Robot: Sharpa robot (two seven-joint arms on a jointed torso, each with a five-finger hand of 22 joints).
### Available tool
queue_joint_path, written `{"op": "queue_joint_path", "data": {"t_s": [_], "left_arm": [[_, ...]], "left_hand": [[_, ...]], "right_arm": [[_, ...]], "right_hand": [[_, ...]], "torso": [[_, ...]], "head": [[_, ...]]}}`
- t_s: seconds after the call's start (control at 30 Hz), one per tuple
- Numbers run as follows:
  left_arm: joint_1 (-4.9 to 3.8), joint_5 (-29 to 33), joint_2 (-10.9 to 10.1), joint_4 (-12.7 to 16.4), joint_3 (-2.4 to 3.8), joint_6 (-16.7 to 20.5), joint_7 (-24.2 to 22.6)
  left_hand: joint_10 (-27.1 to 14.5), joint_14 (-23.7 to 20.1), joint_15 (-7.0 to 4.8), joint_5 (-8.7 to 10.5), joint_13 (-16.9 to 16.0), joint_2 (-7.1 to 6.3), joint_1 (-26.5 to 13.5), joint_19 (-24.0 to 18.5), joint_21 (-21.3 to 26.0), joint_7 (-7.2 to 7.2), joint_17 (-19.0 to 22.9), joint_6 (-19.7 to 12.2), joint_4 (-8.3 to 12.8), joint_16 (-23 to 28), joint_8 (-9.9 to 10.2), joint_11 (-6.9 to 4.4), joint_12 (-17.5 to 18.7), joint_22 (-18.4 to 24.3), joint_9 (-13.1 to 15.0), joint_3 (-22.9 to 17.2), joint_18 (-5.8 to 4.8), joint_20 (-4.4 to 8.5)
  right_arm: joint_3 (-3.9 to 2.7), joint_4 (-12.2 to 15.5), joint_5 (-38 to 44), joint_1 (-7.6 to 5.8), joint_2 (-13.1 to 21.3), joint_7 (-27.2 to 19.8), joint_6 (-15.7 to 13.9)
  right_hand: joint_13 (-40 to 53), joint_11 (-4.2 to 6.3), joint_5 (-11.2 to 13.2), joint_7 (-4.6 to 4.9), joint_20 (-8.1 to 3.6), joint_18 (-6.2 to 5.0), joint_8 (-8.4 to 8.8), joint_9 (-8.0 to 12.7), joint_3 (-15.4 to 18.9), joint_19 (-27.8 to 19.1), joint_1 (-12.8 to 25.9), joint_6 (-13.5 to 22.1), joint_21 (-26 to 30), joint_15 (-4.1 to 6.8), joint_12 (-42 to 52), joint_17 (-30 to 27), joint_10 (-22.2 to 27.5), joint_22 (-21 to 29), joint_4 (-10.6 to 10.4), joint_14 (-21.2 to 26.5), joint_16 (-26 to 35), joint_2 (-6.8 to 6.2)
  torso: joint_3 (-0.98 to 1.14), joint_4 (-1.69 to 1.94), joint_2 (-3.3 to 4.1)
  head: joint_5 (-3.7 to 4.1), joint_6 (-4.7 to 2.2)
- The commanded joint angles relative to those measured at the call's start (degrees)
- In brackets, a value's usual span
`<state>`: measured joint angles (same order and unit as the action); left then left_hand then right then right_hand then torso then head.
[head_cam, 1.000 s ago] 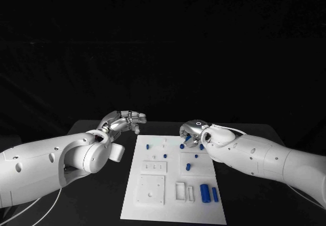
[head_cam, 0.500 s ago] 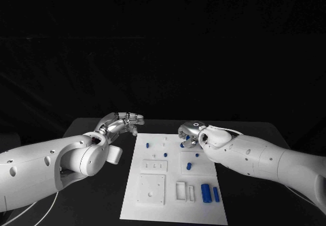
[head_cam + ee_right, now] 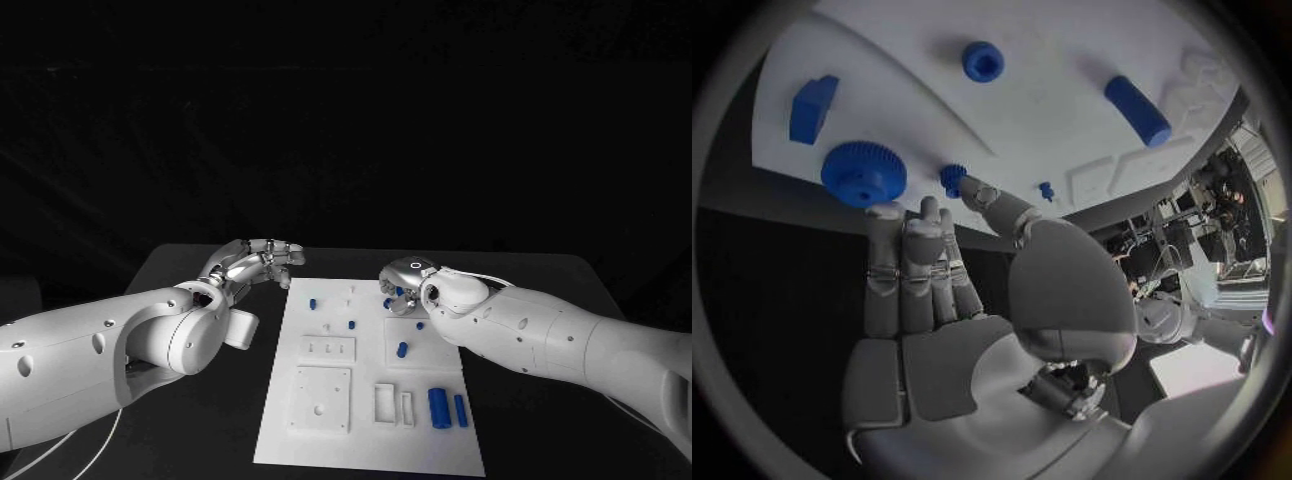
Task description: Assemble the parts on the task board
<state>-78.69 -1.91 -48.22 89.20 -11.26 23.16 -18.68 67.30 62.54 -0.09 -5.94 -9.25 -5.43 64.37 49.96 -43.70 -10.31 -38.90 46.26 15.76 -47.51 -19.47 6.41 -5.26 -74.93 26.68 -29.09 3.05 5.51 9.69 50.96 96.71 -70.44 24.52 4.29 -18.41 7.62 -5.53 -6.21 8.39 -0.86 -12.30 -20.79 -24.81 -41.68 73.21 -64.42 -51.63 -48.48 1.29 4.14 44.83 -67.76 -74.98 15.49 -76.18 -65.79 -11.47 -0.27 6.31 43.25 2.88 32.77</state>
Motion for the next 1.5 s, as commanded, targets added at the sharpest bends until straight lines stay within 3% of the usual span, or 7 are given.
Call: {"op": "queue_joint_path", "data": {"t_s": [0.03, 0.4, 0.77, 0.87, 0.97, 1.23, 1.5], "left_arm": [[-0.09, -0.23, 0.08, 0.06, 0.07, -0.87, -0.27], [-0.09, -0.22, 0.19, -0.26, 0.07, -0.86, -0.13], [-0.09, -0.22, 0.11, -0.45, 0.07, -0.91, -0.02], [-0.09, -0.22, 0.13, -0.49, 0.07, -0.93, -0.03], [-0.09, -0.22, 0.13, -0.55, 0.07, -0.91, 0.01], [-0.10, -0.22, 0.12, -0.73, 0.07, -0.83, 0.05], [-0.16, -0.22, -0.01, -1.01, 0.07, -0.67, 0.03]], "left_hand": [[-0.38, 0.30, 0.20, 0.26, 0.05, -0.01, -0.62, 0.48, -0.37, -0.04, 0.05, -0.20, -0.26, -0.26, 0.31, 0.04, 0.22, -0.69, 0.09, 0.03, 1.81, 0.13], [-0.38, 0.51, 0.17, 0.29, 0.02, -0.02, -0.78, 0.64, -0.58, -0.06, 0.07, -0.23, -0.38, -0.48, 0.37, 0.02, 0.36, -0.70, 0.13, 0.00, 1.93, 0.14], [-0.35, 0.61, 0.16, 0.29, 0.00, -0.02, -0.82, 0.73, -0.71, -0.06, 0.08, -0.21, -0.41, -0.61, 0.39, 0.01, 0.42, -0.72, 0.16, -0.04, 2.00, 0.15], [-0.35, 0.63, 0.15, 0.30, -0.01, -0.03, -0.83, 0.75, -0.73, -0.06, 0.08, -0.21, -0.41, -0.63, 0.39, 0.01, 0.43, -0.72, 0.16, -0.04, 2.01, 0.16], [-0.34, 0.64, 0.15, 0.30, -0.01, -0.02, -0.83, 0.76, -0.76, -0.06, 0.08, -0.21, -0.42, -0.66, 0.40, 0.00, 0.44, -0.72, 0.17, -0.05, 2.03, 0.16], [-0.32, 0.67, 0.14, 0.29, -0.03, 0.01, -0.82, 0.79, -0.81, -0.05, 0.09, -0.19, -0.42, -0.70, 0.40, 0.00, 0.47, -0.72, 0.19, -0.09, 2.06, 0.16], [-0.31, 0.69, 0.13, 0.29, -0.04, 0.00, -0.81, 0.81, -0.85, -0.05, 0.10, -0.18, -0.41, -0.74, 0.40, -0.01, 0.49, -0.73, 0.20, -0.11, 2.08, 0.17]], "right_arm": [[0.00, 0.52, 1.34, 0.04, 0.08, 0.64, 1.29], [0.00, 0.46, 1.53, 0.05, -0.06, 0.64, 1.61], [0.00, 0.35, 3.24, 0.05, 0.20, 1.72, 1.30], [0.00, 0.57, 3.29, 0.06, 0.23, 1.68, 0.60], [0.00, 0.91, 3.29, 0.06, 0.22, 1.77, -0.43], [-0.01, 1.90, 3.54, 0.06, 0.48, 3.66, -4.59], [-0.30, 3.51, 4.47, -0.15, 1.11, 5.49, -7.25]], "right_hand": [[-0.06, -0.24, 0.22, 0.21, -3.16, -2.70, 0.16, 0.05, -0.08, 3.06, -0.03, 0.12, -0.21, -0.52, -0.33, -0.11, 0.26, -1.10, -0.21, 0.07, -0.24, -0.56], [0.42, 0.28, 1.38, 0.10, -3.16, -2.70, -0.24, -0.27, -0.56, 2.99, -0.14, -1.25, -0.52, -0.03, 0.39, -0.98, -1.43, -1.11, -0.47, 0.30, -0.89, -0.21], [2.23, 1.40, 2.61, -0.77, -3.22, -2.70, -0.82, -0.82, -2.46, 2.97, -0.94, -3.42, -1.32, 1.04, 1.53, -2.20, -4.33, -1.25, -0.31, 0.54, -1.52, 0.88], [2.96, 1.73, 2.65, -1.09, -3.27, -2.70, -1.06, -1.05, -3.12, 3.20, -1.28, -4.24, -2.21, 1.37, 1.89, -2.58, -5.17, -1.40, 0.11, 0.61, -1.64, 1.51], [3.88, 2.18, 2.75, -1.53, -3.26, -2.70, -1.49, -1.46, -3.89, 3.08, -1.43, -5.39, -2.95, 1.81, 2.38, -2.93, -6.23, -1.39, 0.46, 0.67, -1.86, 2.29], [6.25, 3.17, 3.01, -2.25, -3.31, -2.70, -2.04, -2.54, -4.94, 2.60, -1.06, -7.16, -4.83, 2.78, 3.28, -3.77, -8.06, -1.35, 0.83, 0.92, -2.25, 2.85], [7.85, 3.68, 3.40, -2.67, -3.59, -2.70, -2.31, -3.30, -5.80, 2.22, -1.35, -8.04, -5.51, 3.29, 3.79, -4.27, -8.96, -1.23, 0.81, 1.09, -2.43, 2.07]], "torso": [[-0.08, 0.09, 0.68], [-0.12, 0.09, 1.54], [-0.08, -0.01, 2.06], [-0.07, -0.04, 2.21], [-0.08, 0.54, 2.37], [-0.14, 0.52, 2.55], [-0.17, 0.43, 2.72]], "head": [[0.05, -0.08], [-0.04, -0.44], [-0.08, -0.83], [-0.11, -0.95], [0.37, -1.14], [0.40, -1.86], [0.30, -2.44]]}}
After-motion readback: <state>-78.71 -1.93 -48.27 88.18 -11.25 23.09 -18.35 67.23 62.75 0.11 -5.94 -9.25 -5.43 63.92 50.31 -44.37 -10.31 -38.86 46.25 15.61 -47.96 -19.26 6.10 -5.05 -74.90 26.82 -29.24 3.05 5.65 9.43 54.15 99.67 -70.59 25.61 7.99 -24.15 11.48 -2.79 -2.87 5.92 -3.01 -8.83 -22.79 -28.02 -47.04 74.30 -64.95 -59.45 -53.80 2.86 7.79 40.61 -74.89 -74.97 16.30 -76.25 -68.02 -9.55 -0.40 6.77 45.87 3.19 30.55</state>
